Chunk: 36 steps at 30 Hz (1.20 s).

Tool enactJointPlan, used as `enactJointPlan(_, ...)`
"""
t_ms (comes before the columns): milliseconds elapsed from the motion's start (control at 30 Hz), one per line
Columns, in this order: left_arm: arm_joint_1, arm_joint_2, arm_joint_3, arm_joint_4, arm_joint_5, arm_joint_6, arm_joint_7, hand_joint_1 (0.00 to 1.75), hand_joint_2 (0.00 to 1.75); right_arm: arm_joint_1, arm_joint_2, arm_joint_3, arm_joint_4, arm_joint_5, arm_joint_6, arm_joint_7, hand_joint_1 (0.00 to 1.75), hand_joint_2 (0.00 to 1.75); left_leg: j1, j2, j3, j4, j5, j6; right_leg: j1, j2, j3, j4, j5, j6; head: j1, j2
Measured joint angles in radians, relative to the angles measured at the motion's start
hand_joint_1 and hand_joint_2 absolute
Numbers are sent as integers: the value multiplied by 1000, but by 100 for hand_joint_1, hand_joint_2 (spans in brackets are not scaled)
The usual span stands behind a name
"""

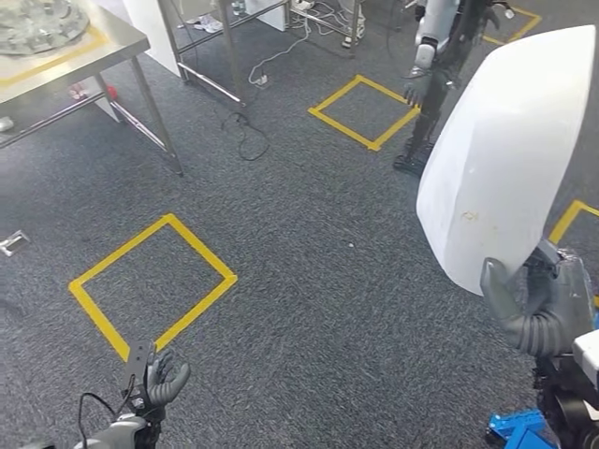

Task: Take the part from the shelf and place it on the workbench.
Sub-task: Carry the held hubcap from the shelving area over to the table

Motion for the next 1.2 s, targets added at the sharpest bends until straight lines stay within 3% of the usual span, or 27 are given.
enactJointPlan(33,1,0,0,0,-2,0,0,0,175,0,0,0,0,1,0,0,175,175,1,-8,1,0,-1,6,-2,-1,1,1,-4,5,2,0)
enactJointPlan(100,0,0,0,0,-4,0,-1,0,175,0,0,0,-1,1,0,0,175,175,5,-25,5,-4,0,19,-8,29,-13,40,-34,14,6,0)
enactJointPlan(167,-2,0,0,0,-5,0,-1,0,175,0,0,-2,0,1,0,0,175,175,5,-42,7,-5,0,27,-10,74,-69,163,-98,18,12,0)
enactJointPlan(200,-3,0,0,0,-6,0,-2,0,175,1,0,-2,0,1,0,0,175,175,4,-52,8,-4,0,30,-10,84,-106,239,-127,18,14,0)
enactJointPlan(233,-3,-1,0,0,-7,0,-1,0,175,2,0,-2,0,1,0,0,175,175,3,-63,8,-4,-1,31,-10,88,-136,295,-141,18,15,0)
enactJointPlan(267,-2,-1,0,0,-8,0,0,0,175,3,0,-2,0,1,0,1,175,175,1,-76,9,-4,-1,32,-10,90,-151,317,-137,16,15,0)
enactJointPlan(300,-2,-2,0,0,-9,-1,3,0,175,4,0,-2,0,1,0,1,175,175,0,-89,11,-3,-2,32,-10,93,-145,295,-111,13,15,0)
enactJointPlan(333,-2,-2,0,0,-9,-3,7,0,175,4,0,-2,0,1,0,1,175,175,0,-102,14,-3,-2,31,-10,101,-123,237,-70,9,15,0)
enactJointPlan(400,-3,-3,0,0,-11,-9,15,0,175,4,0,-3,0,1,0,1,175,175,0,-127,17,-1,-4,27,-11,142,-65,98,0,-1,16,0)
enactJointPlan(467,-4,-4,0,0,-15,-11,19,0,175,4,0,-3,0,2,-1,1,175,175,2,-149,10,2,-2,17,-11,171,-31,27,12,-7,17,0)
enactJointPlan(533,0,-3,0,0,-17,-11,20,0,175,5,0,-4,0,4,-3,1,175,175,4,-170,1,-1,5,4,-11,158,-20,14,8,-11,17,0)
enactJointPlan(567,3,-3,0,0,-17,-12,20,0,175,5,0,-4,0,4,-5,1,175,175,4,-166,-1,1,4,-2,-13,147,-18,9,11,-14,17,0)
enactJointPlan(633,3,-1,0,0,-15,-14,20,0,175,6,1,-4,-1,6,-6,0,175,175,0,-118,-26,55,-30,-12,-17,122,-11,-2,17,-24,8,0)
enactJointPlan(700,-1,0,0,0,-14,-13,19,0,175,10,0,-5,-1,6,-7,0,175,175,0,-59,-92,189,-97,-19,-14,95,-10,-5,18,-28,0,0)
enactJointPlan(767,-1,-1,0,0,-19,-6,18,0,175,17,0,-6,-1,6,-7,1,175,175,3,-42,-145,295,-131,-23,-11,69,-11,-5,17,-29,-2,0)
enactJointPlan(800,-1,-2,0,0,-23,2,15,0,175,20,0,-6,-1,7,-7,1,175,175,5,-40,-144,293,-119,-24,-11,57,-10,-4,15,-29,-3,0)
enactJointPlan(833,-1,-2,0,0,-29,12,12,0,175,21,0,-6,-1,8,-7,1,175,175,5,-35,-121,248,-90,-23,-10,46,-9,-4,13,-27,-4,0)
enactJointPlan(900,-3,-1,0,0,-40,27,6,0,175,22,0,-6,-1,10,-7,2,175,175,2,-1,-40,100,-27,-17,-7,26,-4,-3,8,-20,-9,0)
enactJointPlan(933,-5,-1,0,0,-43,30,4,0,175,22,0,-7,-2,11,-7,4,175,175,-2,16,-11,43,-9,-10,-4,18,-2,-2,5,-16,-11,0)
enactJointPlan(1000,-9,-2,0,0,-43,27,8,0,175,20,0,-9,-6,12,-8,9,175,175,-8,29,6,3,-7,6,4,2,1,-1,0,-8,-8,0)
enactJointPlan(1067,-9,-3,0,0,-33,14,17,0,175,20,0,-10,-10,12,-10,14,175,175,-6,6,5,1,-6,19,2,-7,4,0,-8,1,-2,0)
enactJointPlan(1133,-11,-4,0,0,-22,2,25,0,175,20,0,-12,-13,12,-10,16,175,175,-2,-13,9,-3,-5,32,-2,26,-17,53,-46,10,3,0)
enactJointPlan(1200,-13,-5,0,0,-18,-3,26,0,175,22,0,-15,-15,11,-10,16,175,175,-2,-32,11,-3,-4,40,-3,74,-76,186,-113,14,10,0)
